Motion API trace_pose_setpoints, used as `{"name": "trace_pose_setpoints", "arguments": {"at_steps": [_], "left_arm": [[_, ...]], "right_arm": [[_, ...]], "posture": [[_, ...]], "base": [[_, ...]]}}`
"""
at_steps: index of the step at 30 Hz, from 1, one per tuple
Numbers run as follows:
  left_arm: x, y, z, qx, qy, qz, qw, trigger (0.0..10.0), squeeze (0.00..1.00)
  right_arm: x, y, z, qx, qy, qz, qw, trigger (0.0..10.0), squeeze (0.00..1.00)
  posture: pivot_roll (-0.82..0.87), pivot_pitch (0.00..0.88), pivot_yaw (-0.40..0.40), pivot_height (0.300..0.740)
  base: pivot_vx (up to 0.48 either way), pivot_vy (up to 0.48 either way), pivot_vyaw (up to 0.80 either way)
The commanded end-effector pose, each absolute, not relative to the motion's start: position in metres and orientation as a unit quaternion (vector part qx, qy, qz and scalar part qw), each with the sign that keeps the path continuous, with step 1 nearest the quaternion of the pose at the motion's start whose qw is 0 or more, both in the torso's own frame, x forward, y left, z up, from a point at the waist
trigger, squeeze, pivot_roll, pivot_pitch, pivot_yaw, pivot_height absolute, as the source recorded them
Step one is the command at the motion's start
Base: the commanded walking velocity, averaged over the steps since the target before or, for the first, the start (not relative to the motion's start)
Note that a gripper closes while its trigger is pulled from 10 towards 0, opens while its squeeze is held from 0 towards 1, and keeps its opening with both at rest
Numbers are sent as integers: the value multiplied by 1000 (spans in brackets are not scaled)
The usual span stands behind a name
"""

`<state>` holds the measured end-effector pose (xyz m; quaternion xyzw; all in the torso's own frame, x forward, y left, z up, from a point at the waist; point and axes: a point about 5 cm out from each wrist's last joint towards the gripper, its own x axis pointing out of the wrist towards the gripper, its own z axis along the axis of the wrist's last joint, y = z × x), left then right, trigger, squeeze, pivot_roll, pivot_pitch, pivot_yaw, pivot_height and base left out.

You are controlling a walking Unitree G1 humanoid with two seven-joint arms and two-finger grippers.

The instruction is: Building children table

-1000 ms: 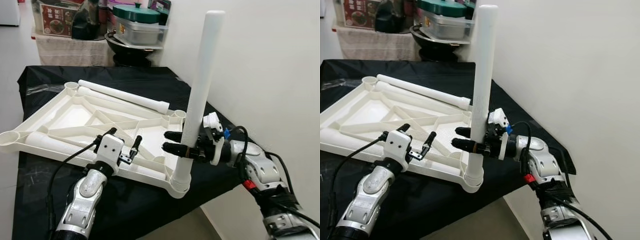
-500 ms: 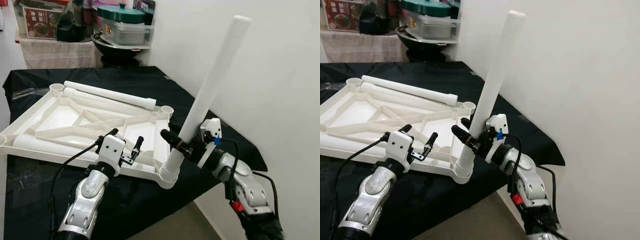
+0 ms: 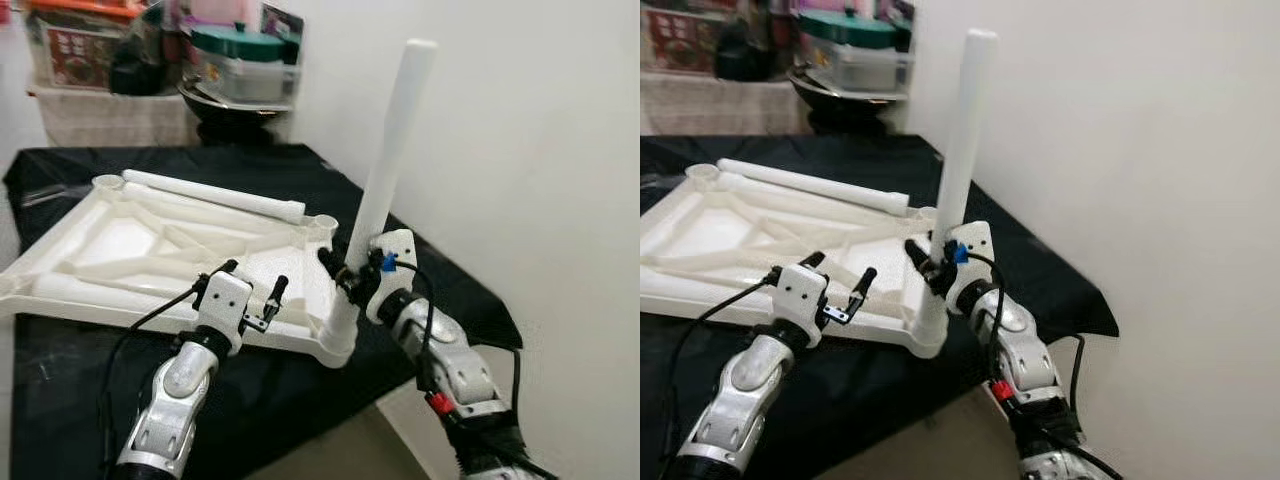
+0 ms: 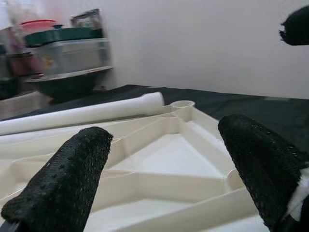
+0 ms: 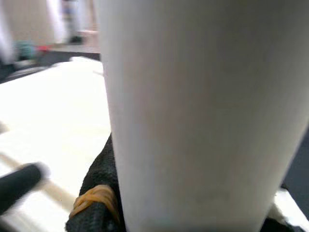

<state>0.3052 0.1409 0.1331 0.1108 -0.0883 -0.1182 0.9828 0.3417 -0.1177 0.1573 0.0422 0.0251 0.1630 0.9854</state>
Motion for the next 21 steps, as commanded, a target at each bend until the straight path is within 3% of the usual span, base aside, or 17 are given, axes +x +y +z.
{"name": "trace_pose_setpoints", "arguments": {"at_steps": [1, 8, 13, 17, 21], "left_arm": [[304, 139, 128, 115, -77, -121, 983, 10000, 0], [305, 140, 128, 115, -75, -120, 983, 10000, 0], [306, 139, 127, 119, -70, -123, 983, 10000, 0], [306, 140, 126, 122, -67, -121, 983, 10000, 0], [307, 140, 126, 123, -67, -121, 983, 10000, 0]], "right_arm": [[324, -149, 79, 51, 216, 35, 974, 10000, 0], [322, -151, 75, 60, 226, -1, 972, 10000, 0], [317, -153, 63, 66, 255, -73, 962, 10000, 0], [313, -166, 56, 23, 277, -163, 947, 10000, 0], [312, -171, 54, 15, 285, -189, 940, 10000, 0]], "posture": [[105, 0, -186, 740], [103, 0, -185, 740], [97, 0, -173, 740], [91, 0, -167, 740], [90, 0, -167, 740]], "base": [[0, 0, 0], [0, 0, 0], [0, 0, 0], [0, 0, 0], [0, 0, 0]]}}
